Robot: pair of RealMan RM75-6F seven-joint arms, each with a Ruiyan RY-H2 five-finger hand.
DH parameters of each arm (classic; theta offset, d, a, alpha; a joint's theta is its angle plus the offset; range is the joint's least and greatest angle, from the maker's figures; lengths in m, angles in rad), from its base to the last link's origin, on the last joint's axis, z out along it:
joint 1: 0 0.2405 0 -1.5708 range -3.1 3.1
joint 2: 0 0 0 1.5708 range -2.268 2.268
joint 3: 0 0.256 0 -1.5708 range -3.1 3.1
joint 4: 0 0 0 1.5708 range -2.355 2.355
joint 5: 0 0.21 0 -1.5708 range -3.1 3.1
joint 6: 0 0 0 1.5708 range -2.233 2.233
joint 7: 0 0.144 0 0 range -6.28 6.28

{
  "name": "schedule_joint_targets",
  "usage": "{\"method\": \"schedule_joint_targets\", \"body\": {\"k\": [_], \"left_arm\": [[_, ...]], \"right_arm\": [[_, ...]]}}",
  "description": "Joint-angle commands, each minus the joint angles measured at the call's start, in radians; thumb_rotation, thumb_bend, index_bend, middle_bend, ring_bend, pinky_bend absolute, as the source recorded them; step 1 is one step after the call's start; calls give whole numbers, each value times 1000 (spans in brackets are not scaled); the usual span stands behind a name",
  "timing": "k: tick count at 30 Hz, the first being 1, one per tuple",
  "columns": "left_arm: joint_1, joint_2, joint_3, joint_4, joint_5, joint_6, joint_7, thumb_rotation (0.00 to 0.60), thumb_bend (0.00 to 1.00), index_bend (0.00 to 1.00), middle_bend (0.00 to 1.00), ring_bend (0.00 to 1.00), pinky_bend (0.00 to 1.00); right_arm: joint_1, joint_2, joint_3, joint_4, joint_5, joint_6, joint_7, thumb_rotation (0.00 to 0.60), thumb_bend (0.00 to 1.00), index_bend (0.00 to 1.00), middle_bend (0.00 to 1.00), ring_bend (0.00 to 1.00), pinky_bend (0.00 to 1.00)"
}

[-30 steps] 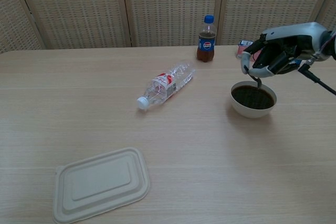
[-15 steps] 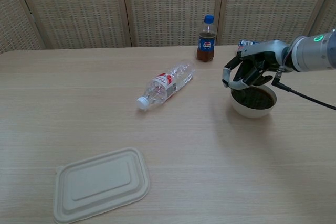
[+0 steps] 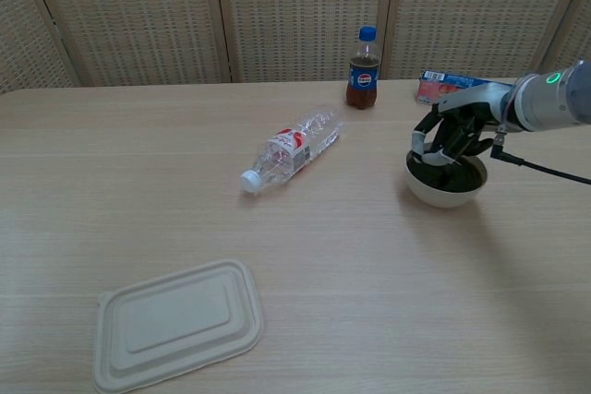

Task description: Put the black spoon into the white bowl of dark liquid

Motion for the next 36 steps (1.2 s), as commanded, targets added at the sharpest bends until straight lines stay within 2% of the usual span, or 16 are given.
{"method": "schedule_joint_targets", "body": {"k": [1, 11, 19, 27, 36], "left_arm": [[-3, -1, -1, -1, 2, -2, 1, 600, 411, 0, 0, 0, 0], [-6, -2, -3, 0, 4, -3, 0, 600, 411, 0, 0, 0, 0], [4, 0, -3, 3, -6, 1, -4, 600, 410, 0, 0, 0, 0], [8, -1, -3, 5, -10, 1, -5, 600, 410, 0, 0, 0, 0], [4, -4, -3, 11, -3, -3, -11, 600, 411, 0, 0, 0, 0]], "right_arm": [[-3, 11, -4, -8, 14, -7, -7, 600, 682, 637, 928, 945, 1000], [-8, 31, 0, -71, 30, -22, -23, 600, 683, 637, 928, 949, 1000], [24, -4, 14, -12, 46, -34, -41, 600, 683, 637, 928, 949, 1000], [46, -19, 4, 56, 78, -64, -58, 600, 682, 637, 928, 950, 1000], [39, 12, -20, 16, 93, -77, -75, 600, 683, 637, 934, 957, 1000]]}}
